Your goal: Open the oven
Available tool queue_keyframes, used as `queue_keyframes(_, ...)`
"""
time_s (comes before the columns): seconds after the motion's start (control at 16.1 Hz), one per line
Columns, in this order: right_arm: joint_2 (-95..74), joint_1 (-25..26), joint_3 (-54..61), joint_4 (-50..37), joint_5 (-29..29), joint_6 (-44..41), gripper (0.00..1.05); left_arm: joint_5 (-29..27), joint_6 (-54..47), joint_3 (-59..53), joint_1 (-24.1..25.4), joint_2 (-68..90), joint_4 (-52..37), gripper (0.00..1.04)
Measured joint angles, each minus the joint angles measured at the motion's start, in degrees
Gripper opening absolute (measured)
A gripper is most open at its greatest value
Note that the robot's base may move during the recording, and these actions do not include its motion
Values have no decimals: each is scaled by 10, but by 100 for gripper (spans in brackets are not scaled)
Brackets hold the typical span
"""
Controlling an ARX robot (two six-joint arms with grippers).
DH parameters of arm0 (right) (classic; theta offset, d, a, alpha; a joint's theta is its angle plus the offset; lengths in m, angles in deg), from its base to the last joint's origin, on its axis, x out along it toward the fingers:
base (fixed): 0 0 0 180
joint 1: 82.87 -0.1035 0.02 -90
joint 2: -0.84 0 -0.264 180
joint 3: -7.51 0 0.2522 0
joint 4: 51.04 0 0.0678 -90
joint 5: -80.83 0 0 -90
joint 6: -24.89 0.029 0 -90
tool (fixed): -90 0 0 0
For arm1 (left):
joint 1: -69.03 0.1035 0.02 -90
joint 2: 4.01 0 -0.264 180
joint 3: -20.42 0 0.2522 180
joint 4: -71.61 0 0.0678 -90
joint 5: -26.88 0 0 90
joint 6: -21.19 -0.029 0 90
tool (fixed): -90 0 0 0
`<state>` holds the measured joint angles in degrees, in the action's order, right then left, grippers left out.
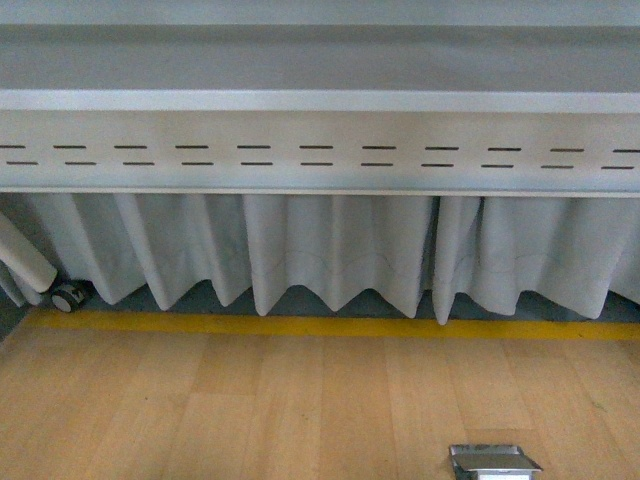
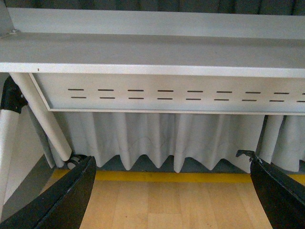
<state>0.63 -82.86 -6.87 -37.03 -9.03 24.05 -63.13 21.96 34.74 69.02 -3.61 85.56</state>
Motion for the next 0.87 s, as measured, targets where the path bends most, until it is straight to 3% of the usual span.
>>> queue_keyframes(0.87, 1, 0, 0, 0, -1, 0, 98, 0, -2, 0, 0, 0, 1, 98)
